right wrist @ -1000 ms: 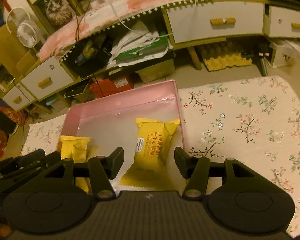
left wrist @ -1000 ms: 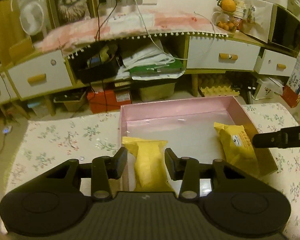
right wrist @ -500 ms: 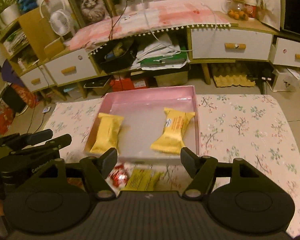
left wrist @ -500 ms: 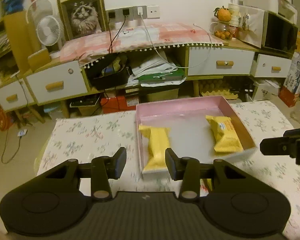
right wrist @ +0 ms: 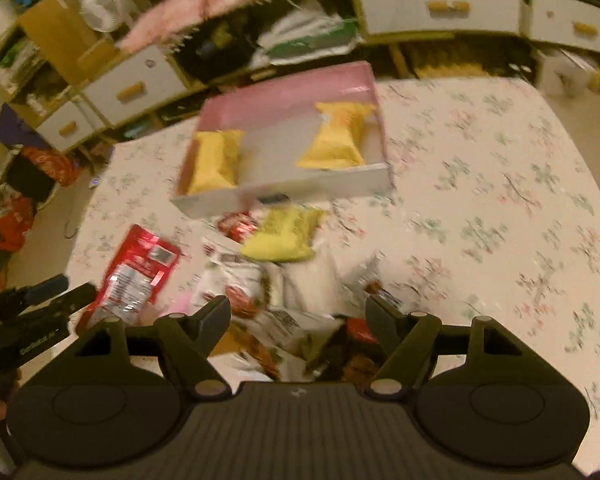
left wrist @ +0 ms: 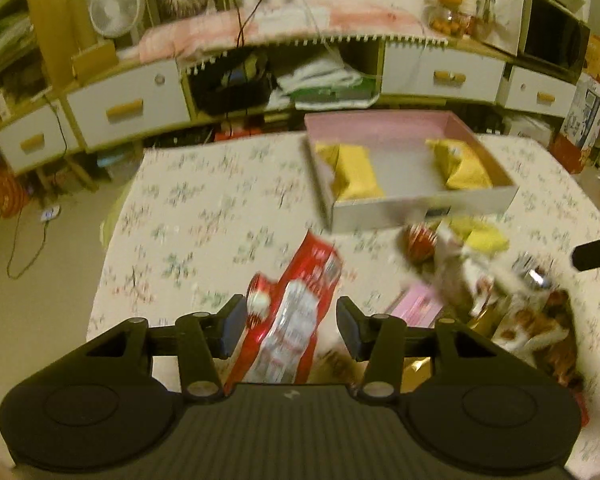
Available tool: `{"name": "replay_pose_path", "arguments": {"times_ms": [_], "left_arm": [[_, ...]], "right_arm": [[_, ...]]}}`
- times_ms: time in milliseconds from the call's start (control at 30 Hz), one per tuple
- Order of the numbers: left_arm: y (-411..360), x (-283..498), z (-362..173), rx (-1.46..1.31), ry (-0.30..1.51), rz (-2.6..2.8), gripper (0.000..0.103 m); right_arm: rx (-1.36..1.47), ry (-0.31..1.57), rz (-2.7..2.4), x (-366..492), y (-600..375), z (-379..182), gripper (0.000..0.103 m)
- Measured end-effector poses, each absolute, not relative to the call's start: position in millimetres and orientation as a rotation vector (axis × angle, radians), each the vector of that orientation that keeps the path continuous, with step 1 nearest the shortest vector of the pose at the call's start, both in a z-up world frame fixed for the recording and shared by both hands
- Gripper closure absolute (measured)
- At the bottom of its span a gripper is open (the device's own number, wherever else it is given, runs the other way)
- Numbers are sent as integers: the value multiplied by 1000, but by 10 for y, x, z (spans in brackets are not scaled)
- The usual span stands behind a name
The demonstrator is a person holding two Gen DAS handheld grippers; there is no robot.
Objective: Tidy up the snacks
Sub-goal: 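Grasp a red sausage packet with the left gripper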
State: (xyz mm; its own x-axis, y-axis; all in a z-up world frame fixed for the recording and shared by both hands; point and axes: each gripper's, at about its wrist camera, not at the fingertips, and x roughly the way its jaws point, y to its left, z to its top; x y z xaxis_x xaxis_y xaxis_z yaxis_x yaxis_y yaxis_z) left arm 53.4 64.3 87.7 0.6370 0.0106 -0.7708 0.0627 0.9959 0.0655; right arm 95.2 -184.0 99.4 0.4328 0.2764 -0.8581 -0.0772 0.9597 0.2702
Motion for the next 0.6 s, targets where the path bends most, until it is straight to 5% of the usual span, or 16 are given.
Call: {"name": "replay_pose_path", "arguments": {"times_ms": [467, 600], "left_arm": [[727, 827, 405, 59, 989, -11, 48], [694, 850, 343, 94, 1012, 2, 64]], "right_arm": [[185, 1281, 120, 813, -2144, 338, 35], [170, 1325, 149, 774, -2038, 150, 30]]}}
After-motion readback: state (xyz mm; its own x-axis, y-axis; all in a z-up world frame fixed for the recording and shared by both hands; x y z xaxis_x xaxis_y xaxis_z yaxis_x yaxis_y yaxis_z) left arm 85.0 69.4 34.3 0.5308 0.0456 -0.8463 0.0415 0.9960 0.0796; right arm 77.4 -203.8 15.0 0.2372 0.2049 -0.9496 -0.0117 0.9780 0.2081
